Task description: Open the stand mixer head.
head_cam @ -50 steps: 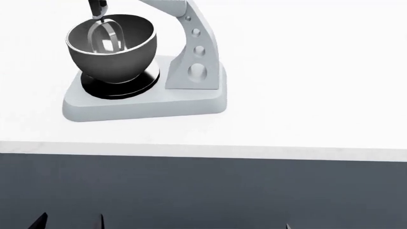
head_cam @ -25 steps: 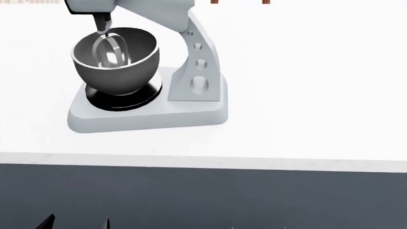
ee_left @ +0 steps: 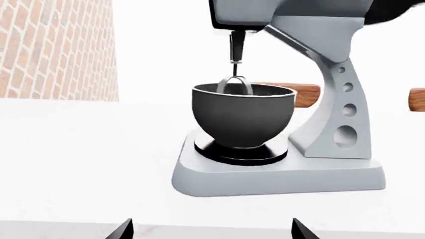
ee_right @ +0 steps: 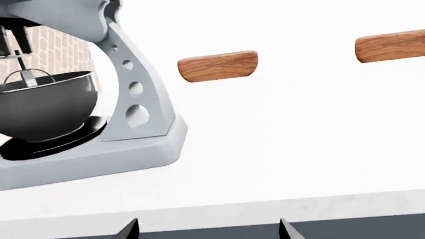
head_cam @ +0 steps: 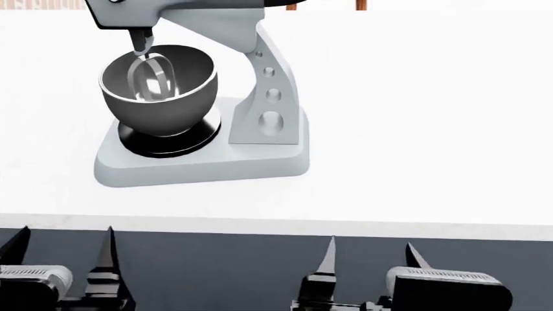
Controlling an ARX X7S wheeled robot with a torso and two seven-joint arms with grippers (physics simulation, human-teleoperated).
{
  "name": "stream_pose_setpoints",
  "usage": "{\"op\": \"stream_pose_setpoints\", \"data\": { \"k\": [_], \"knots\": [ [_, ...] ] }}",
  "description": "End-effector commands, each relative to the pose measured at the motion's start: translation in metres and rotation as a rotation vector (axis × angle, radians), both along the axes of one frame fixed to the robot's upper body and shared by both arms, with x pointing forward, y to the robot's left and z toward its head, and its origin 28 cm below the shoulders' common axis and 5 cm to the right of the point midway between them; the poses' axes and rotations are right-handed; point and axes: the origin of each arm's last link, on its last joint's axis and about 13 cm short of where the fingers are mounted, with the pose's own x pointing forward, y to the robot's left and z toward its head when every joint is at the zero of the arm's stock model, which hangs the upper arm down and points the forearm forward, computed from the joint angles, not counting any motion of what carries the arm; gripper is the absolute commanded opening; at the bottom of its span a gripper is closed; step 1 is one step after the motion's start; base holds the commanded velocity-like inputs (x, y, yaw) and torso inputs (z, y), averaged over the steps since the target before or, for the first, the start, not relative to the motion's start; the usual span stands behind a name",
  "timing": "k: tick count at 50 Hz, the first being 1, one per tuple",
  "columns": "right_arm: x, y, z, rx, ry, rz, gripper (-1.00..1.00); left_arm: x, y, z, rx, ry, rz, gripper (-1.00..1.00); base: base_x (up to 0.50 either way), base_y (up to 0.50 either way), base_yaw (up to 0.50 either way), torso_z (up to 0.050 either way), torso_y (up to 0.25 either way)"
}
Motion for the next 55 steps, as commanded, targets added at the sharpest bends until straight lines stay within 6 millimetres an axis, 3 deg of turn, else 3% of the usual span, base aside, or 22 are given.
{"op": "stream_pose_setpoints", "data": {
  "k": [1,4,9,17,18,31,37,38,39,40,48,55],
  "knots": [
    [-0.009,0.002,0.101,-0.038,-0.216,0.015,1.0,-0.005,0.007,0.096,0.033,-0.174,0.062,1.0,0.0,0.0,0.0,0.0,0.0],
    [-0.01,0.001,0.117,-0.042,-0.286,0.009,1.0,-0.005,0.007,0.113,0.024,-0.218,0.074,1.0,0.0,0.0,0.0,0.0,0.0],
    [-0.007,-0.002,0.127,-0.011,-0.304,0.004,1.0,0.001,0.005,0.119,0.018,-0.221,0.066,1.0,0.0,0.0,0.0,0.0,0.0],
    [-0.008,-0.001,0.13,-0.006,-0.331,0.064,1.0,0.001,0.004,0.12,0.007,-0.239,0.063,1.0,0.0,0.0,0.0,0.0,0.0],
    [-0.01,-0.002,0.131,0.05,-0.36,0.071,1.0,0.001,0.004,0.12,-0.003,-0.238,0.06,1.0,0.48,0.0,0.0,0.0,0.0],
    [-0.008,0.001,0.13,-0.003,-0.35,0.058,1.0,-0.005,0.007,0.122,-0.015,-0.249,0.058,1.0,0.5,0.0,0.0,0.0,0.0],
    [0.005,-0.003,0.142,-0.043,-0.366,0.018,1.0,-0.004,0.005,0.12,-0.011,-0.24,0.046,1.0,0.08,0.0,0.0,0.0,0.0],
    [0.028,0.001,0.159,-0.049,-0.309,0.258,-1.0,-0.005,0.01,0.118,-0.035,-0.242,0.045,1.0,0.0,0.0,0.0,0.0,0.0],
    [0.052,-0.006,0.178,-0.024,-0.307,0.296,-1.0,-0.005,0.01,0.118,-0.036,-0.242,0.048,1.0,0.0,0.0,0.0,0.0,0.0],
    [0.062,-0.009,0.168,-0.007,-0.221,0.294,-1.0,-0.005,0.01,0.117,-0.036,-0.242,0.047,1.0,0.0,0.0,0.0,0.0,0.0],
    [0.062,-0.007,0.164,0.001,-0.193,0.337,-1.0,-0.005,0.01,0.117,-0.039,-0.241,0.05,1.0,0.0,0.0,0.0,0.0,0.0],
    [0.069,0.0,0.16,-0.099,-0.155,0.436,-1.0,-0.005,0.011,0.117,-0.04,-0.241,0.051,1.0,0.0,0.0,0.0,0.0,0.0]
  ]
}}
